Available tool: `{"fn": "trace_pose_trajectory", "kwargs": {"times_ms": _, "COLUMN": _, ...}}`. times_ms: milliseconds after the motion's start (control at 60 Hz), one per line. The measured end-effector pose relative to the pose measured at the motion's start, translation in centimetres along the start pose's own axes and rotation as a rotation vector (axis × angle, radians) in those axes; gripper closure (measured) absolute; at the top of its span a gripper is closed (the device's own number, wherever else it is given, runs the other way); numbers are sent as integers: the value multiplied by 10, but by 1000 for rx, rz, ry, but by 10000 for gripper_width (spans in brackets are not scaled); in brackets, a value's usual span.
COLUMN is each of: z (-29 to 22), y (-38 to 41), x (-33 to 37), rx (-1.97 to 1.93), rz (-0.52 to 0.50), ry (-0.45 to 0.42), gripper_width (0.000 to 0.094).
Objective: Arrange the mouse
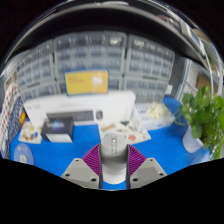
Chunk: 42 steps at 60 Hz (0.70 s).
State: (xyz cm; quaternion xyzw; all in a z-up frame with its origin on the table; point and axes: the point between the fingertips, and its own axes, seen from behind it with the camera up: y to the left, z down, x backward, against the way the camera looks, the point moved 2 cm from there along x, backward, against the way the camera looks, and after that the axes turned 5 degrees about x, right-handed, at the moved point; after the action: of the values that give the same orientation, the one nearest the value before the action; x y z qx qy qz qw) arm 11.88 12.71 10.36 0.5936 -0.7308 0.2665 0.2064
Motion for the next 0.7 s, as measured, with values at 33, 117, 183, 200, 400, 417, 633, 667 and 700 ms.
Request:
{"fn": "trace_pose_trajectory", "kwargs": {"times_ms": 33, "z": -22, "y": 12, "x": 15, "rx": -8, "rz": 6, "ry": -37, "gripper_width": 617}}
{"fn": "trace_pose_trajectory", "kwargs": {"times_ms": 117, "z": -72, "y": 51, "x": 54, "rx": -15, "rz": -4, "ry": -127, "gripper_width": 616}}
{"fn": "trace_pose_trajectory", "kwargs": {"times_ms": 183, "z": -104, "y": 90, "x": 83, "rx": -13, "rz": -20, "ry": -186, "gripper_width": 615}}
{"fn": "trace_pose_trajectory", "kwargs": {"times_ms": 200, "z": -110, "y": 100, "x": 90, "rx": -11, "rz": -26, "ry": -197, "gripper_width": 616}}
{"fn": "trace_pose_trajectory", "kwargs": {"times_ms": 400, "z": -120, "y": 240, "x": 122, "rx": 65, "rz": -141, "ry": -215, "gripper_width": 618}}
{"fn": "trace_pose_trajectory", "kwargs": {"times_ms": 417, "z": -116, "y": 252, "x": 120, "rx": 67, "rz": -152, "ry": -207, "gripper_width": 619}}
{"fn": "trace_pose_trajectory", "kwargs": {"times_ms": 633, "z": 2, "y": 372, "x": 68, "rx": 118, "rz": -241, "ry": 2, "gripper_width": 622}}
{"fn": "trace_pose_trajectory", "kwargs": {"times_ms": 667, "z": 19, "y": 383, "x": 63, "rx": 115, "rz": -255, "ry": 29, "gripper_width": 620}}
{"fn": "trace_pose_trajectory", "kwargs": {"times_ms": 700, "z": 35, "y": 392, "x": 58, "rx": 120, "rz": -261, "ry": 47, "gripper_width": 621}}
